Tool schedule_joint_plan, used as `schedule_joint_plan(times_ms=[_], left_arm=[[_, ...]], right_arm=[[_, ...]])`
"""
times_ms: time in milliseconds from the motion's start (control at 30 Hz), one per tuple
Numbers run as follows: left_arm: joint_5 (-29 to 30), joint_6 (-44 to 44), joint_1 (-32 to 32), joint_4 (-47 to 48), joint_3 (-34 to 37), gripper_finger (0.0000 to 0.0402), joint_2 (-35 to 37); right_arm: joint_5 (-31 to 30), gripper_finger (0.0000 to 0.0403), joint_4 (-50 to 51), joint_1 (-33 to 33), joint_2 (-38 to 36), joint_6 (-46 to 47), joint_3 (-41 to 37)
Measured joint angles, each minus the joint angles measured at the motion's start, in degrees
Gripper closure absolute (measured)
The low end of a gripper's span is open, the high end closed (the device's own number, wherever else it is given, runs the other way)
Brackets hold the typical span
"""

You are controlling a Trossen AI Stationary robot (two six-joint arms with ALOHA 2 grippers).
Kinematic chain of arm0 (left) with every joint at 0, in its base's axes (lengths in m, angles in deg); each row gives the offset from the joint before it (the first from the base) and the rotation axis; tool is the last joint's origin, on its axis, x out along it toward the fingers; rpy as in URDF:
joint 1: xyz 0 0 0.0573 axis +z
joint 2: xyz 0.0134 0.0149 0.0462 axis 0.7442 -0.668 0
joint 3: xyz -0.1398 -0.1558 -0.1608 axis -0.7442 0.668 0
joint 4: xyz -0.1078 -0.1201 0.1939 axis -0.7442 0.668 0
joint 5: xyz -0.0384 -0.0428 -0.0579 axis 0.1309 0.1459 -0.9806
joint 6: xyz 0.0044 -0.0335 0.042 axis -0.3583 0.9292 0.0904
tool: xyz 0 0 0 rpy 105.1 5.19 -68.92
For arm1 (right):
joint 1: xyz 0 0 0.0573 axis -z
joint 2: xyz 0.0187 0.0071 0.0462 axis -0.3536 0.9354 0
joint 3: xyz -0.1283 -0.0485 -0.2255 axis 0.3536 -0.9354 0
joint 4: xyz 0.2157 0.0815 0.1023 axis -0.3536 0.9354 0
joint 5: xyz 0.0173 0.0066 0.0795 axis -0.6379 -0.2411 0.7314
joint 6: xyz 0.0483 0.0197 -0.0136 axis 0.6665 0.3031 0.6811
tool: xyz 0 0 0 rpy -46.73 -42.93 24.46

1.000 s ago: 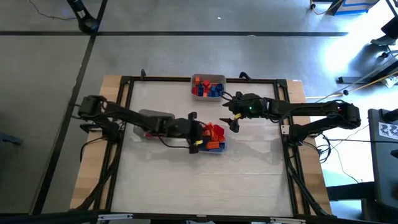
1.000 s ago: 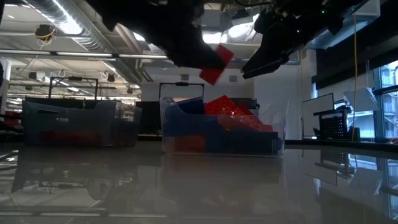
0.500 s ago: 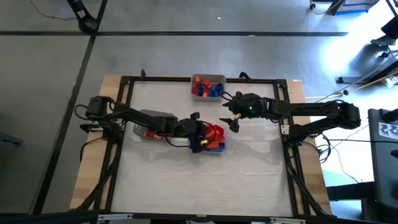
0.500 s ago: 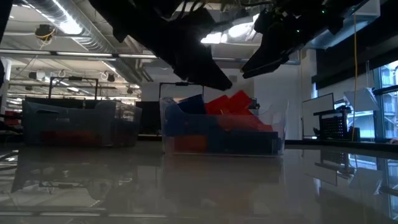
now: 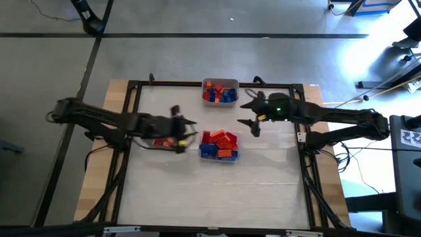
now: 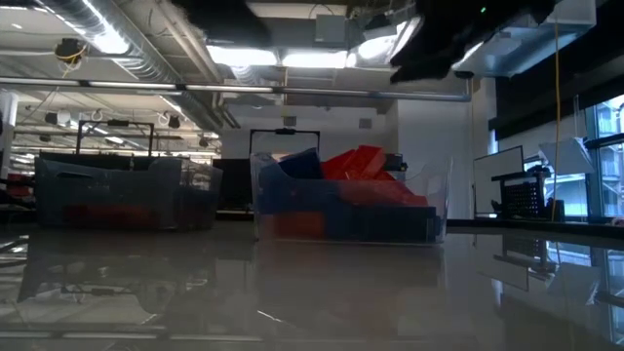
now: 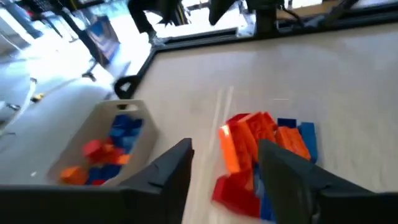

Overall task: Sort blocks by size
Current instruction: Return to Home Position

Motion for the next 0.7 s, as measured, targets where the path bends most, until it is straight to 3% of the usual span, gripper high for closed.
schedule_joint_plan(times_ms=[167,400,700], left_arm=[[0.76,0.53,-0.80,2.34,9.21,0.0280,16.08],[-7.25,0.48,0.99,-2.68,23.93,0.0349,35.54],[-8.89,0.94,2.59,-6.67,33.88,0.0399,48.98]], right_arm=[[0.78,0.0169,1.35,0.02,-6.08,-0.22,-0.12],[1.28,0.0297,-2.00,0.02,-11.18,-0.42,-5.47],[4.40,0.0395,-10.08,0.02,-14.59,-0.01,-12.69]])
